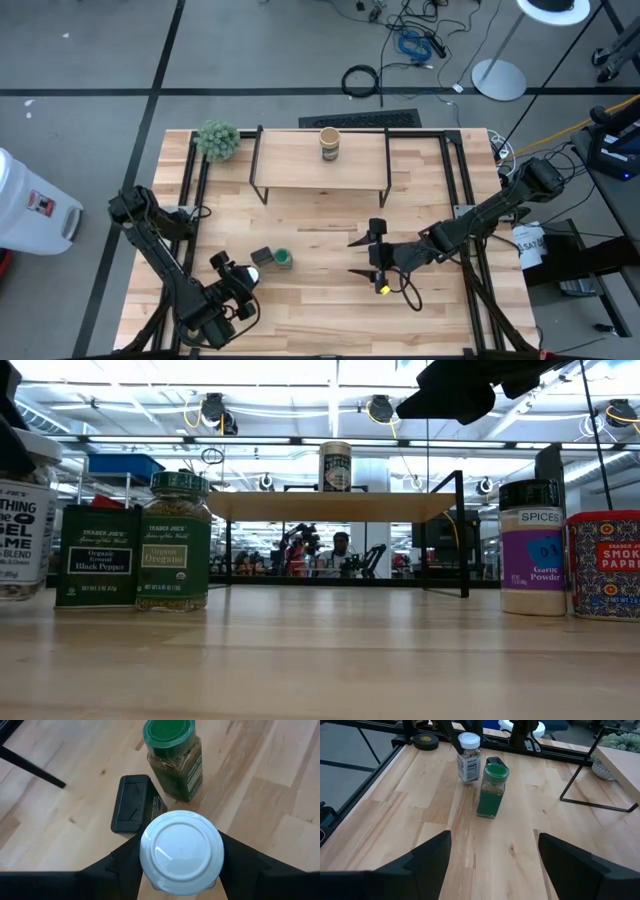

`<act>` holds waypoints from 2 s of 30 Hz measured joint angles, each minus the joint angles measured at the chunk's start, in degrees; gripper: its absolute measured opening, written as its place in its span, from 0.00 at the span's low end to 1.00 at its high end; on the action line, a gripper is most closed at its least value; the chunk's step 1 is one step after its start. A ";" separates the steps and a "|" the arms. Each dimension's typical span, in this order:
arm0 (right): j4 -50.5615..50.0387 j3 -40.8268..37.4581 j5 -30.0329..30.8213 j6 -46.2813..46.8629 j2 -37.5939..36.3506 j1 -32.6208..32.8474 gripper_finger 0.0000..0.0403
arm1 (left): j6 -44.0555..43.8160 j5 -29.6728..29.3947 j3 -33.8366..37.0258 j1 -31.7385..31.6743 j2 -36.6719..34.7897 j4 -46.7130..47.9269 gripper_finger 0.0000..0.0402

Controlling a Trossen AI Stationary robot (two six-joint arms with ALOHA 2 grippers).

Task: Shelf spices
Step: Remove the white seasoning bottle from the shelf

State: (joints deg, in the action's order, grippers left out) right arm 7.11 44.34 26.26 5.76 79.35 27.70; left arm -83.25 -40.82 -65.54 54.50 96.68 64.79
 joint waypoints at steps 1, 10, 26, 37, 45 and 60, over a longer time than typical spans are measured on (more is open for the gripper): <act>0.00 0.00 0.00 0.00 0.00 0.00 0.72 | -0.02 -0.03 0.00 0.00 0.00 -0.01 0.55; -0.01 0.00 -0.81 0.00 -0.02 0.00 0.72 | 0.03 -0.92 0.00 -0.04 0.02 0.03 0.61; 0.00 0.02 -0.87 -0.01 -0.04 0.00 0.72 | 1.09 -0.72 2.34 -0.04 0.00 -1.20 0.61; 5.14 0.04 -0.88 0.01 0.22 -0.45 0.72 | 2.22 0.55 0.83 0.00 0.04 -0.81 0.61; 14.03 0.07 -7.22 -0.78 5.85 -3.30 0.72 | 2.53 -0.10 0.81 -0.18 0.05 2.87 0.61; 15.22 9.38 -12.24 -3.72 17.30 -6.53 0.72 | 1.53 -1.41 0.76 -0.35 0.05 3.75 0.63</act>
State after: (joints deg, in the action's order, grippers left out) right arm 22.33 53.72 14.02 2.04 96.65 21.18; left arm -81.72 -42.23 -64.77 54.15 96.73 68.54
